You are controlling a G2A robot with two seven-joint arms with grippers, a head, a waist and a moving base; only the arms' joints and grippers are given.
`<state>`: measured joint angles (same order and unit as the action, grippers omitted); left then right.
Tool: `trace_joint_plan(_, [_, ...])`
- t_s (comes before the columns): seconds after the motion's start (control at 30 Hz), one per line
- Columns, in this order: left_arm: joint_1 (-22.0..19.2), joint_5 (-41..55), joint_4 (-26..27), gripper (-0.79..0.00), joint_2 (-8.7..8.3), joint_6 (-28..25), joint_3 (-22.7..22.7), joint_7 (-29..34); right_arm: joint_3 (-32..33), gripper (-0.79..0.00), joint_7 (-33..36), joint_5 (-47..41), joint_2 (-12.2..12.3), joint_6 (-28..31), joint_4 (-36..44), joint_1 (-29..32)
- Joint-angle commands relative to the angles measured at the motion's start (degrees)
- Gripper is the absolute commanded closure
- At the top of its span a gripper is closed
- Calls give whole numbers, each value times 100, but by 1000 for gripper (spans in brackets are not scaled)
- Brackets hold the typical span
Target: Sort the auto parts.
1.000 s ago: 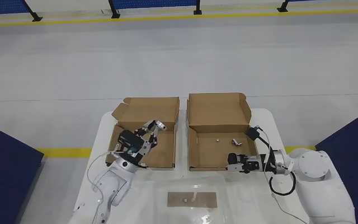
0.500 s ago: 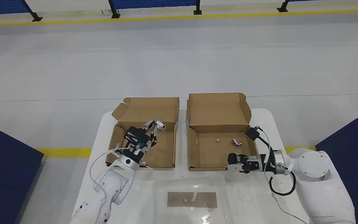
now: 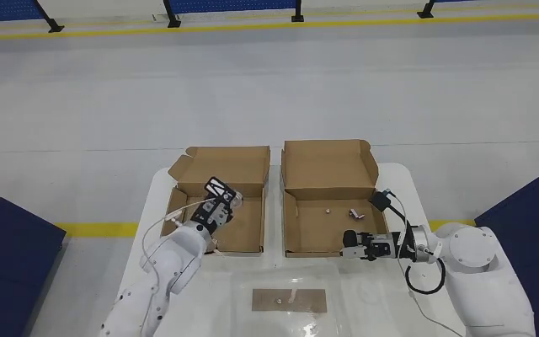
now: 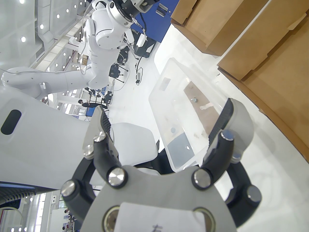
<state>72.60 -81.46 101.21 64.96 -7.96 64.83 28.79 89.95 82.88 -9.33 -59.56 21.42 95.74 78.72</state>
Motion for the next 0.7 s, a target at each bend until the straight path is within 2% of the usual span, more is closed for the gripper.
trace_joint_plan(0.0, [-14,141,-8,0,6,52,36,98,0,-785,0,0,0,0,0,0])
trace_joint_plan(0.3, [-7,187,-56,0,14,64,50,117,0,-785,0,0,0,0,0,0])
trace_joint_plan(0.4, [-202,281,-146,0,54,218,0,797,0,-785,0,0,0,0,0,0])
trace_joint_plan(0.47, [-443,427,-282,0,98,366,-70,1523,0,-785,0,0,0,0,0,0])
trace_joint_plan(0.67, [-1078,952,-747,0,241,646,-297,2509,0,-785,0,0,0,0,0,0])
